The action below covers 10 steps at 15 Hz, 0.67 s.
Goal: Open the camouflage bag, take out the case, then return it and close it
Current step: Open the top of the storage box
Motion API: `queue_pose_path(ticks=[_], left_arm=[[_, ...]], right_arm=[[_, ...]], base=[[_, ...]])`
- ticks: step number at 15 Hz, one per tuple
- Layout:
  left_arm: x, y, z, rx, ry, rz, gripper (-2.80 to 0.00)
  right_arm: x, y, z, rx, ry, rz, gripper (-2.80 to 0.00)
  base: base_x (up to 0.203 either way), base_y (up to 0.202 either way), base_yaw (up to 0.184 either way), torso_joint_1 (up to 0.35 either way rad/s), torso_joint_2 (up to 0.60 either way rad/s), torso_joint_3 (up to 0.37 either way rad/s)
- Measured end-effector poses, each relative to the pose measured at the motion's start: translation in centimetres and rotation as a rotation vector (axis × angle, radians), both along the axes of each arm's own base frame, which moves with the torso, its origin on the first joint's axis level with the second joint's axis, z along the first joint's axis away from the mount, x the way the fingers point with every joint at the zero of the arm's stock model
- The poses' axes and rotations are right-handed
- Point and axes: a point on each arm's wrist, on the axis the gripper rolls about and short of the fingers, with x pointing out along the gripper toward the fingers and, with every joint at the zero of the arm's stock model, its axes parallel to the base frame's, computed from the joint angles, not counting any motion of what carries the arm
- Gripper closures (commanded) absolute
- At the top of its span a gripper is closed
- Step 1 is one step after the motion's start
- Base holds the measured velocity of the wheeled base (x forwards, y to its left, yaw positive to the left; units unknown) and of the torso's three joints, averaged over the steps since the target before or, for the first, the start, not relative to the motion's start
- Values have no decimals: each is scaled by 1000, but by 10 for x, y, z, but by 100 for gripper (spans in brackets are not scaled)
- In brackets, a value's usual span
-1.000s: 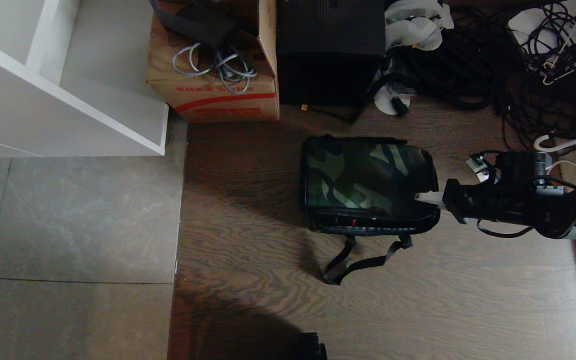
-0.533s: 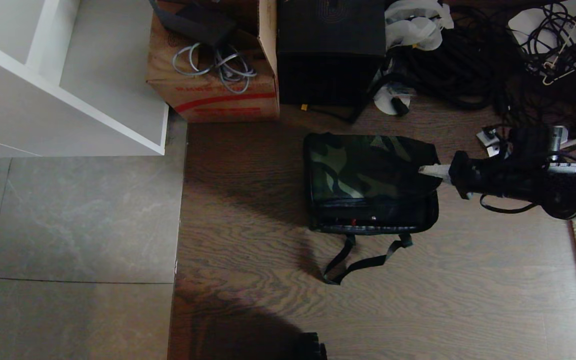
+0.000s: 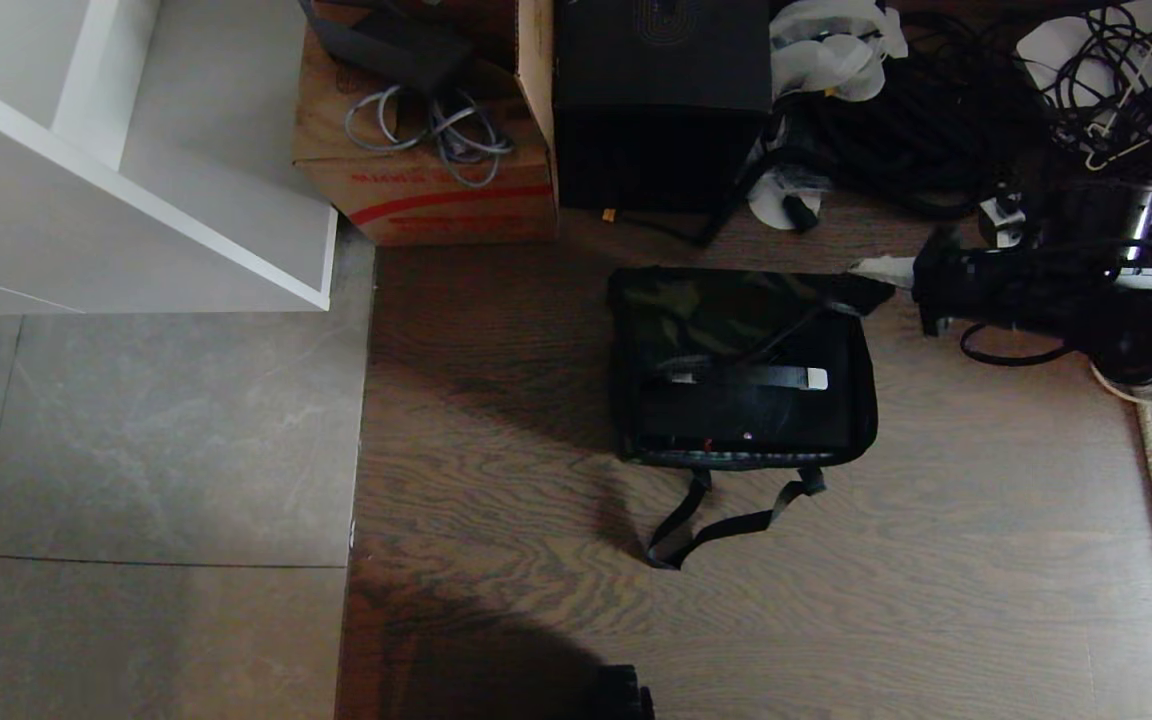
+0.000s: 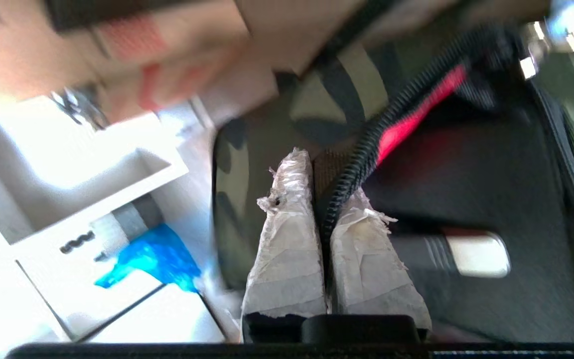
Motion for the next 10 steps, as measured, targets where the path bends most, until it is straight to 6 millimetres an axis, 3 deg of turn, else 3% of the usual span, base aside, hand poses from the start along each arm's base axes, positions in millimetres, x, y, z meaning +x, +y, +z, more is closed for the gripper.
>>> queue_pose_path(ticks=[10], left_arm=[[0, 0, 0, 0, 0, 0, 0]], right_arm=[[24, -9, 30, 158, -180, -77, -280]], base=[[0, 0, 0, 0, 0, 0]])
